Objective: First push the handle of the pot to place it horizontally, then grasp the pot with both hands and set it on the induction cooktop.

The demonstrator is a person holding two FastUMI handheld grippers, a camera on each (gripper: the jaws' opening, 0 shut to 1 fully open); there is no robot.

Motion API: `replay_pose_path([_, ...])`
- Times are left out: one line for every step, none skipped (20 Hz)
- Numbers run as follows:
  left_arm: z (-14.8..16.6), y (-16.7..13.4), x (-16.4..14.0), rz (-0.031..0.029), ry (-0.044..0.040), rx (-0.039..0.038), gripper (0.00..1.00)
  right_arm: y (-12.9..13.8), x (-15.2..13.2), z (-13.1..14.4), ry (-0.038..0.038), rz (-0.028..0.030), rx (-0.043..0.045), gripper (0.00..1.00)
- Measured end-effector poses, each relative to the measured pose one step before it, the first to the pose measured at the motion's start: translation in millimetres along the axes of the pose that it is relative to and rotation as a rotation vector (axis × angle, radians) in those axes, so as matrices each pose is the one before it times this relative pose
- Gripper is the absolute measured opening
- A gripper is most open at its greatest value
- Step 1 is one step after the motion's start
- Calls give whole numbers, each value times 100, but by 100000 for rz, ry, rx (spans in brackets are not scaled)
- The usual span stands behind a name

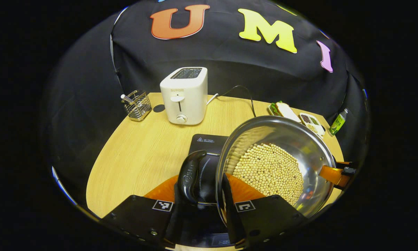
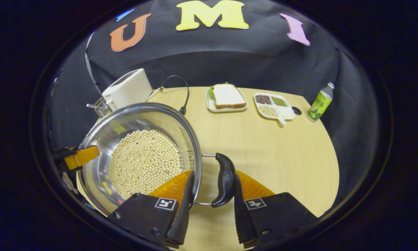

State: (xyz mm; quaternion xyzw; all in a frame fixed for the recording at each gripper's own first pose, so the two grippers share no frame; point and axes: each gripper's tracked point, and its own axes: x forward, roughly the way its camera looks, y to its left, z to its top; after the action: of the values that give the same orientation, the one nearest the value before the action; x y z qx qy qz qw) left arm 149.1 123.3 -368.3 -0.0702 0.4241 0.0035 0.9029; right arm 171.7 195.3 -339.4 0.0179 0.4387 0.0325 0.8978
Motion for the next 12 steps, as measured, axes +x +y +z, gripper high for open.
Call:
replay_pose_path([-113, 550, 387, -549, 491, 86, 49, 678, 211, 11, -236, -788, 465, 55])
replay_pose_path([13, 553, 126, 46, -496, -201, 49, 503, 91, -79, -245, -432, -217, 55])
replay_pose_path([-62, 525, 330, 78, -196, 201, 49, 420, 254, -207, -2, -523, -229, 55])
replay_pose_path([-108, 473, 176, 254, 47, 16, 49, 439, 218, -83, 428, -410, 329, 55])
replay_pose_path([-203, 232, 229, 97, 404, -258, 49, 340, 121, -132, -146, -448, 100, 55])
replay_pose_path([127, 157, 218, -503, -587, -156, 49, 245, -244, 300, -877, -352, -696, 55])
replay_pose_path([-45, 255, 175, 123, -277, -549, 49, 267, 326, -214, 9, -4, -472, 55])
replay_pose_path([34, -27, 68, -280, 145, -330, 49, 163, 63, 111, -420, -391, 87, 55])
replay_pose_path([-192, 7, -22, -175, -16, -561, 49, 92, 71, -80, 19, -517, -230, 55])
replay_pose_path([-314, 30, 42, -805, 600, -447, 49, 10, -90, 28, -575, -882, 190, 55])
replay_pose_path([-107, 179, -74, -1088, -160, 62, 39, -47, -36, -75, -87, -1033, -351, 55])
replay_pose_path([123, 109, 104, -530, -372, 688, 50, 15, -64, -186, 797, -480, 369, 55])
